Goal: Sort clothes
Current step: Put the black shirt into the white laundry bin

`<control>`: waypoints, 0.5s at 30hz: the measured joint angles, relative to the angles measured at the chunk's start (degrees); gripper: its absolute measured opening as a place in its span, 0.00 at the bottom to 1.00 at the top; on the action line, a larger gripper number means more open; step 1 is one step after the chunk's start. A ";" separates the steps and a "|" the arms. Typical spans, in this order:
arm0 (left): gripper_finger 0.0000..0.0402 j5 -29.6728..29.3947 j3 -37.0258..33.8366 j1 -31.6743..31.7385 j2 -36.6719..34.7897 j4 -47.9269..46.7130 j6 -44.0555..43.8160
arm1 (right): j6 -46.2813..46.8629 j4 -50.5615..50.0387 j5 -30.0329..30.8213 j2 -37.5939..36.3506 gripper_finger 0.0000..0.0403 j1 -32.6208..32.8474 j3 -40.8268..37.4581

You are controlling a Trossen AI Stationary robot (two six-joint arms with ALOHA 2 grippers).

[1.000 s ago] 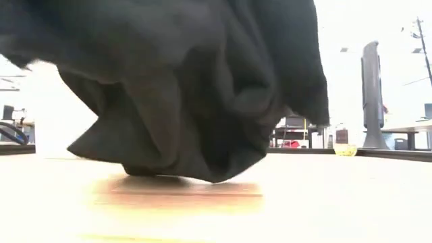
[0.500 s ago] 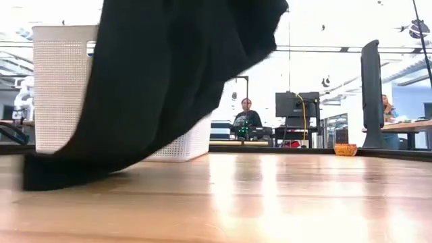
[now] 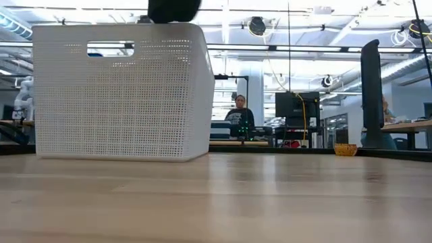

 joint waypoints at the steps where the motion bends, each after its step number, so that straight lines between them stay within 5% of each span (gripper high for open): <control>1: 0.23 -2.04 1.27 0.21 -0.28 -0.01 2.75 | -0.02 -0.13 0.00 0.00 0.53 0.00 0.00; 8: 0.23 -8.84 5.98 4.97 -3.66 -0.35 13.40 | -0.02 -1.19 0.04 0.00 0.53 0.00 0.00; 15: 0.23 -7.23 6.15 12.95 -8.25 -12.13 4.26 | -0.04 -1.18 0.06 0.00 0.53 0.00 0.00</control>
